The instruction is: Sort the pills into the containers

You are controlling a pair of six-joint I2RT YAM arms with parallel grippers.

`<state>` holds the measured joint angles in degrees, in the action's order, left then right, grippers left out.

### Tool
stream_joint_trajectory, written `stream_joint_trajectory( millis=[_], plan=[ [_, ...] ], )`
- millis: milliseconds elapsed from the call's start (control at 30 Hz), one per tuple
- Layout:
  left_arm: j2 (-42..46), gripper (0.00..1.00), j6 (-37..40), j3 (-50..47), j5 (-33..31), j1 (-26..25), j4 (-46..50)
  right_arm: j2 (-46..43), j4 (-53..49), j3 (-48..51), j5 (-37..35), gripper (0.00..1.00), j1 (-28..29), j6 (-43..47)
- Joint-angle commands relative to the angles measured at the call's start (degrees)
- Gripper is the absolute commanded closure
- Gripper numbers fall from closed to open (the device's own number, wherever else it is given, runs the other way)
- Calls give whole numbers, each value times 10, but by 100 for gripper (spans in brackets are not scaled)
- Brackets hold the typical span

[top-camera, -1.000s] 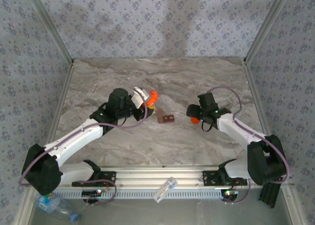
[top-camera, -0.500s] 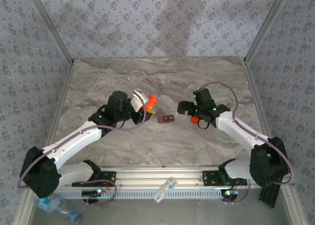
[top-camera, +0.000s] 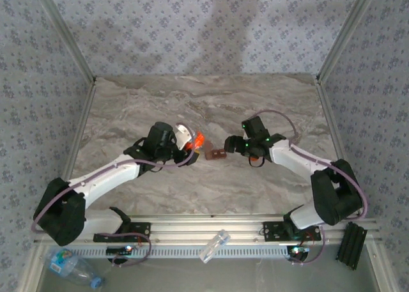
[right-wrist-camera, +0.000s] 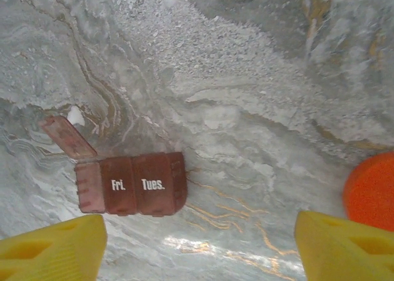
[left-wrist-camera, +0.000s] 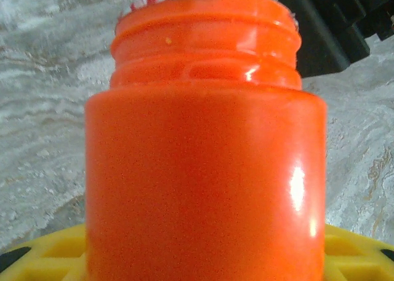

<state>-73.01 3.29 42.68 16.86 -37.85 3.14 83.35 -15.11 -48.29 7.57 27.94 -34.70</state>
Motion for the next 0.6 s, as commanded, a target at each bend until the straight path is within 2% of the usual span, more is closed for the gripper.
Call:
stream_joint_trajectory(
  millis=[0, 167, 367, 567],
  plan=[
    [-5, 100, -18, -5, -1, -5, 0, 24, 27, -20, 26, 21, 5, -8],
    [-22, 100, -26, -3, -18, -11, 15, 49, 37, -33, 25, 24, 10, 11],
    [-49, 100, -42, 3, -30, -20, 29, 61, 27, -48, -15, 25, 21, 64],
    [-71, 100, -43, 12, -45, -31, 46, 74, 30, -53, -5, 24, 21, 75]
  ],
)
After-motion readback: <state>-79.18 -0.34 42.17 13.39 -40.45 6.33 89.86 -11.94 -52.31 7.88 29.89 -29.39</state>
